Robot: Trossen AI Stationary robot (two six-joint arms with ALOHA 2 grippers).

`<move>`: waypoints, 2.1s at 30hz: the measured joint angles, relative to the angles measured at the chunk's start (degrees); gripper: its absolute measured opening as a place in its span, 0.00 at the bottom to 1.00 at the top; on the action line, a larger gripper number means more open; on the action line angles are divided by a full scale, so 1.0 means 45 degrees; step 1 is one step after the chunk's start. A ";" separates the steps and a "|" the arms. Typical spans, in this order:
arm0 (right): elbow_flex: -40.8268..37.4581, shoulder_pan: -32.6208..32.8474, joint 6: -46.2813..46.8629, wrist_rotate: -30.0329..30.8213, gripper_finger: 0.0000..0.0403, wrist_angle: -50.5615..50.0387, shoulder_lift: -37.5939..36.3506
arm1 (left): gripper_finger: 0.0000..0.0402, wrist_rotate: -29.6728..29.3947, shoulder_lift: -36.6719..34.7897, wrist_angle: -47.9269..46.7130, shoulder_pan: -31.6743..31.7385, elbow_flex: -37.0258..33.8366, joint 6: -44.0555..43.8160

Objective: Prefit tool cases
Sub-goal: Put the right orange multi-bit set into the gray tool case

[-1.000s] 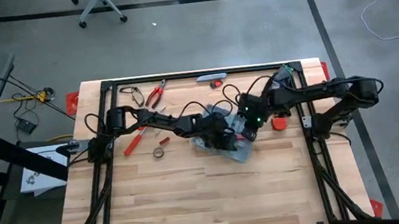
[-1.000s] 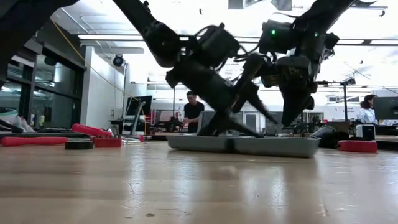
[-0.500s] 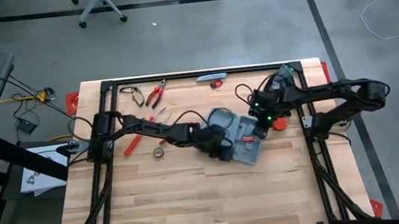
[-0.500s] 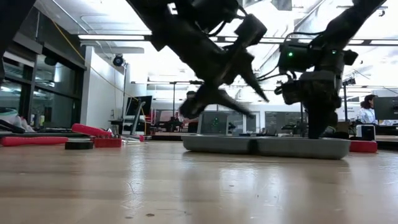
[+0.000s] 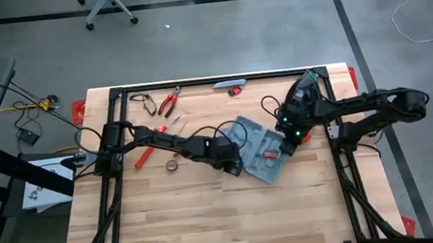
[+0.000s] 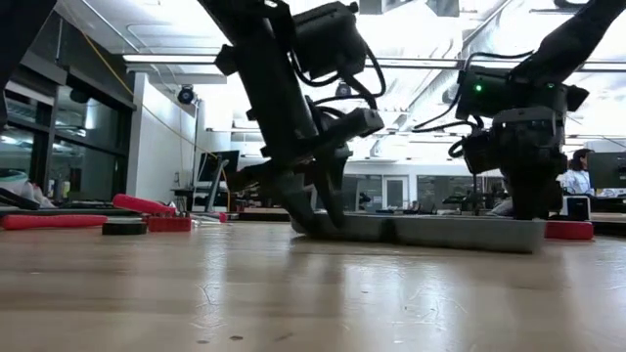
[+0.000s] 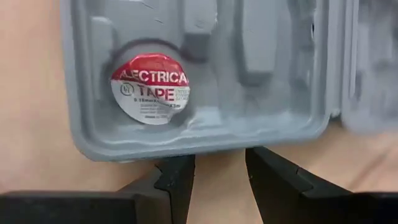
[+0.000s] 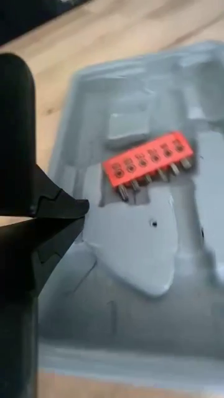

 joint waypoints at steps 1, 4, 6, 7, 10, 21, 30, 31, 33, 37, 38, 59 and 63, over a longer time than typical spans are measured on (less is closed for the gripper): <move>-0.0055 0.0236 0.0277 -0.0117 0.00 0.0227 0.0008 | 0.34 -0.0149 0.0000 -0.0045 0.0125 0.0000 0.0088; -0.0084 0.1025 0.1125 -0.0133 0.00 0.0962 0.0039 | 0.34 -0.0380 0.0000 -0.0096 0.0612 0.0000 0.0550; -0.0091 0.1505 0.1662 -0.0122 0.00 0.1593 0.0044 | 0.34 -0.0363 0.0000 -0.0024 0.0929 0.0000 0.0852; -0.0091 0.1740 0.1901 -0.0122 0.00 0.1973 0.0044 | 0.34 -0.0308 0.0000 -0.0006 0.1081 0.0000 0.0988; -0.0081 0.2281 0.2470 -0.0121 0.00 0.2687 0.0044 | 0.34 -0.0119 -0.0034 0.0019 0.1484 0.0010 0.1325; -0.0067 0.2624 0.3171 0.1324 0.00 0.3112 -0.0807 | 0.34 0.0394 -0.1567 0.0752 0.1622 0.0015 0.1307; -0.0067 0.2024 0.2734 0.1689 0.00 0.3046 -0.0401 | 0.34 0.1736 -0.1234 0.4964 0.1132 0.0049 0.1396; -0.0067 0.2003 0.2734 0.1719 0.00 0.3056 -0.0403 | 0.34 0.1742 -0.1068 0.4792 0.1076 0.0042 0.1373; -0.0067 0.1946 0.2819 0.1727 0.00 0.3062 -0.0414 | 0.34 0.1870 -0.0733 0.4474 0.0933 0.0024 0.1429; -0.0067 0.1946 0.3033 0.1723 0.00 0.3059 -0.0423 | 0.34 0.2276 -0.0274 0.3888 0.0735 0.0024 0.1934; -0.0067 0.1958 0.3174 0.1726 0.00 0.3055 -0.0423 | 0.34 0.2180 -0.0192 0.3530 0.0701 0.0024 0.2011; -0.0052 0.3668 0.7075 0.3639 0.00 0.5365 0.0403 | 0.31 0.1100 -0.0878 -0.1635 0.0150 -0.0020 0.4309; -0.0052 0.4014 0.7837 0.3970 0.00 0.6430 0.0862 | 0.31 0.0622 -0.1705 -0.1716 0.0296 -0.0015 0.4644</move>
